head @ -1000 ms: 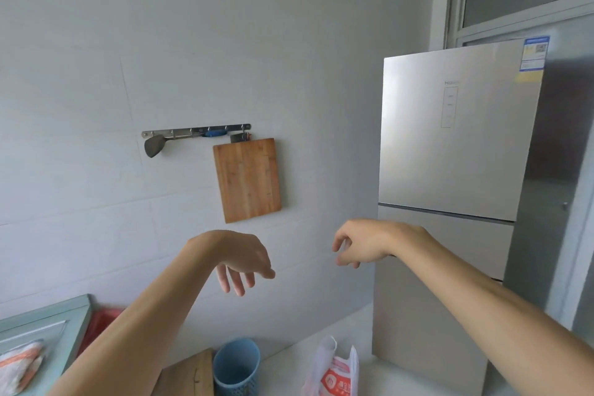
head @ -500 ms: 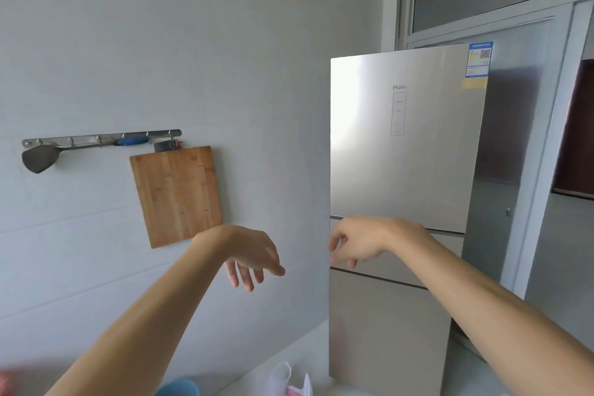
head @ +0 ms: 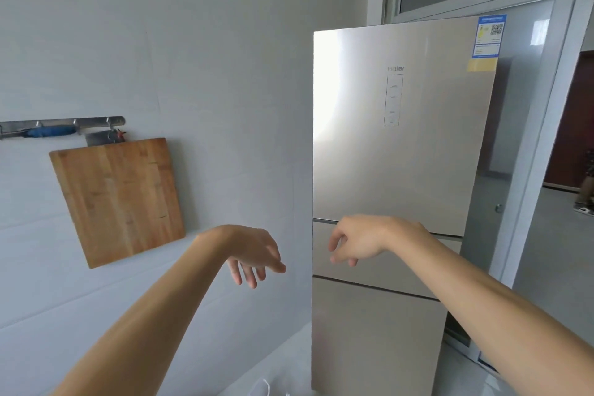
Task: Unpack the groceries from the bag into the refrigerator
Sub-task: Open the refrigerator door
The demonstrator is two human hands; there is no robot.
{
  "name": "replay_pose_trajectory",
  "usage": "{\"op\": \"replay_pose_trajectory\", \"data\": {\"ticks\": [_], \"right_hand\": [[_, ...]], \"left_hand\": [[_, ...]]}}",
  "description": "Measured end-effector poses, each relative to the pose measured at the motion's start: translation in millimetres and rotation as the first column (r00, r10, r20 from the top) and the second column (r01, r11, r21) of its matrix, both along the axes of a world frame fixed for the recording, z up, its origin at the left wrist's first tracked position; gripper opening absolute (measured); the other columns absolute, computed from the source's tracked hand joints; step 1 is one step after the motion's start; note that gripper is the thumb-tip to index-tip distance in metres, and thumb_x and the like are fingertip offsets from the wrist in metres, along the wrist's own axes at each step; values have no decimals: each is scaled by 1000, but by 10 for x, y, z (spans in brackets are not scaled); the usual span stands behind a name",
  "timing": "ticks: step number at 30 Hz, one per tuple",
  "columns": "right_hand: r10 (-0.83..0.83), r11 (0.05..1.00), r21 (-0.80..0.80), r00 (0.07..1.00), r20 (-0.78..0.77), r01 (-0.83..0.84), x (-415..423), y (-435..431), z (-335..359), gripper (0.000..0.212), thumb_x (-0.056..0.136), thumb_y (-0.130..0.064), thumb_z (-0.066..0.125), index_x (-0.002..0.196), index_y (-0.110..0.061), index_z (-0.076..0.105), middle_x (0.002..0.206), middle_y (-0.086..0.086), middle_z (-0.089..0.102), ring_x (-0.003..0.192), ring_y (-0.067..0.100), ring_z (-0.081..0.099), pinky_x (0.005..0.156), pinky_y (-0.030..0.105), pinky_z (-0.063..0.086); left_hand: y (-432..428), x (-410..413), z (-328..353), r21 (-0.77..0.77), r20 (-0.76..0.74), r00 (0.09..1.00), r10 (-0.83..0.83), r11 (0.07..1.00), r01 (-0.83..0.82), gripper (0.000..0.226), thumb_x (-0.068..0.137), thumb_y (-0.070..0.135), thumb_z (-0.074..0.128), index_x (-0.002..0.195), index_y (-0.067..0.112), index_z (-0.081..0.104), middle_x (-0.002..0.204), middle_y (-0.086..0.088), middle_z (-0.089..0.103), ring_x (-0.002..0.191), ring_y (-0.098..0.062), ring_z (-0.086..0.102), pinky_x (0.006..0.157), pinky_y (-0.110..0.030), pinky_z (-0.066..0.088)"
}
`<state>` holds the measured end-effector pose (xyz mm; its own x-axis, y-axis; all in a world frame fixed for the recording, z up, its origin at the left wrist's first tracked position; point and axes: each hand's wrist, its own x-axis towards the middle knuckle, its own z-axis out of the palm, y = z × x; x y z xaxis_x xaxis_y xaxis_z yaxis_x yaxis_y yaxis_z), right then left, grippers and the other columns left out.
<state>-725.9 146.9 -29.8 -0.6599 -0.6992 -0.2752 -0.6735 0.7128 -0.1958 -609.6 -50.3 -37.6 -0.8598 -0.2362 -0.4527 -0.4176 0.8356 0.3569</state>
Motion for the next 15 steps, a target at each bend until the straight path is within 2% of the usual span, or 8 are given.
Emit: {"op": "replay_pose_trajectory", "data": {"ticks": [6,10,13,15], "right_hand": [[-18,999,-26,1000,-7,18,-636,-653,7,36,87,-44,60,120,-29,62,93,-5,77,104,13,64,98,35,49],[-65,997,-48,998,-8,64,-1042,-1016,89,35,88,-43,60,119,-28,62,96,-3,77,103,14,65,94,32,50],[-85,996,-38,996,-4,85,-1343,-1199,60,35,82,-47,60,114,-33,64,91,-6,77,100,15,68,97,37,51],[-93,996,-7,996,-14,93,-1522,-1287,53,34,82,-47,59,113,-33,65,91,-6,77,100,16,68,96,39,52]], "left_hand": [[-742,-732,25,-16,-18,999,-34,999,33,42,90,45,62,126,22,60,110,-6,72,92,-19,75,86,-38,60],[-1169,-1237,100,-24,-31,997,-69,997,68,42,90,45,61,125,22,60,110,-5,72,92,-18,75,86,-36,60],[-1365,-1618,57,-25,-60,993,-106,994,104,42,92,43,59,126,20,59,110,-5,72,94,-18,74,83,-33,60],[-1432,-1839,-2,-2,-23,991,-130,991,130,42,92,42,60,127,20,59,112,-6,72,95,-19,74,85,-34,60]]}}
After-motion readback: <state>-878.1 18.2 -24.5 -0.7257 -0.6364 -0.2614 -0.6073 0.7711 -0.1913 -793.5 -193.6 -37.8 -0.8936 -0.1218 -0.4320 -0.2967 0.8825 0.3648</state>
